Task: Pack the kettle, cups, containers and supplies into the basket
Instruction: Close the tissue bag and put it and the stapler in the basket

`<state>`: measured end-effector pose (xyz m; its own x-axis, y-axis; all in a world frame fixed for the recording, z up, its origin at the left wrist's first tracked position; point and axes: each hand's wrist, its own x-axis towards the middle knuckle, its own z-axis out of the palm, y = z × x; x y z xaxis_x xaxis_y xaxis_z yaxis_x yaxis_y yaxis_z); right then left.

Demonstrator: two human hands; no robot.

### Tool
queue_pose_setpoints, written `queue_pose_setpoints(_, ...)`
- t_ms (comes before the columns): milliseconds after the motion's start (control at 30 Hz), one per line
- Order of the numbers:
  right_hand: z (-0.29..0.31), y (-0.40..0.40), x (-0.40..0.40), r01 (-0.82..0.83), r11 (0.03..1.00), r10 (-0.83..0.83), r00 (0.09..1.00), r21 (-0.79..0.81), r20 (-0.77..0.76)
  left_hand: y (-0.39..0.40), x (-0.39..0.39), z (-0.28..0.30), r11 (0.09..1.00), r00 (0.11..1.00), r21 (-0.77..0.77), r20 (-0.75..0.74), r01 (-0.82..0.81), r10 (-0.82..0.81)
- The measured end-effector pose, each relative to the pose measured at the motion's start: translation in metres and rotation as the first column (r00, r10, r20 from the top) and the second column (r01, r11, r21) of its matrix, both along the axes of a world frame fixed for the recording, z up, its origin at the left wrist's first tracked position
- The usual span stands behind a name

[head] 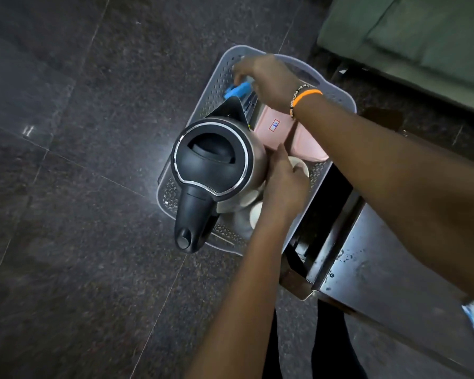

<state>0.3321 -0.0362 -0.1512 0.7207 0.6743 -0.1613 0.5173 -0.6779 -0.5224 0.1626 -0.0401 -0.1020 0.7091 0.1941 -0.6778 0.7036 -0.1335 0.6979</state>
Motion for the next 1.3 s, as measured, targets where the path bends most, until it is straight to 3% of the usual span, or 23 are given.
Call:
queue_pose_setpoints(100,0.013,-0.016,-0.006,0.125,0.984,-0.118,0.991,0.124,-0.066,-0.001,-0.004,0.002,0.998,0.998,-0.020,0.031,-0.055,0.056)
queue_pose_setpoints(200,0.031,-0.052,-0.031,0.327,0.913,-0.290,0.941,0.243,-0.175,-0.008,-0.010,0.011,0.973,0.957,-0.042,0.176,-0.228,0.232)
queue_pose_setpoints(300,0.042,-0.098,-0.068,0.515,0.800,-0.428,0.849,0.308,-0.310,-0.023,-0.015,0.016,0.969,0.927,-0.023,0.287,-0.246,0.242)
queue_pose_setpoints(433,0.045,-0.164,-0.132,0.728,0.610,-0.581,0.679,0.311,-0.449,-0.053,-0.029,0.017,0.973,0.931,-0.038,0.287,-0.226,0.227)
queue_pose_setpoints(733,0.012,-0.325,-0.295,0.959,0.276,-0.836,0.270,0.060,-0.477,-0.182,-0.095,0.000,0.993,0.981,-0.047,0.164,0.109,-0.100)
queue_pose_setpoints(900,-0.008,-0.420,-0.352,0.992,0.119,-0.915,0.091,-0.047,-0.392,-0.275,-0.136,-0.021,0.916,0.922,-0.103,0.047,0.387,-0.384)
queue_pose_setpoints(1033,-0.030,-0.488,-0.372,0.991,0.088,-0.967,0.060,-0.105,-0.246,-0.331,-0.159,-0.033,0.834,0.842,-0.145,-0.008,0.533,-0.539)
queue_pose_setpoints(1133,-0.051,-0.537,-0.380,0.945,0.155,-0.982,0.117,-0.288,-0.147,-0.367,-0.173,-0.038,0.799,0.802,-0.146,-0.053,0.584,-0.595)
queue_pose_setpoints(1300,-0.076,-0.576,-0.385,0.821,0.213,-0.977,0.174,-0.530,-0.123,-0.394,-0.188,-0.048,0.748,0.733,-0.140,-0.149,0.648,-0.663)
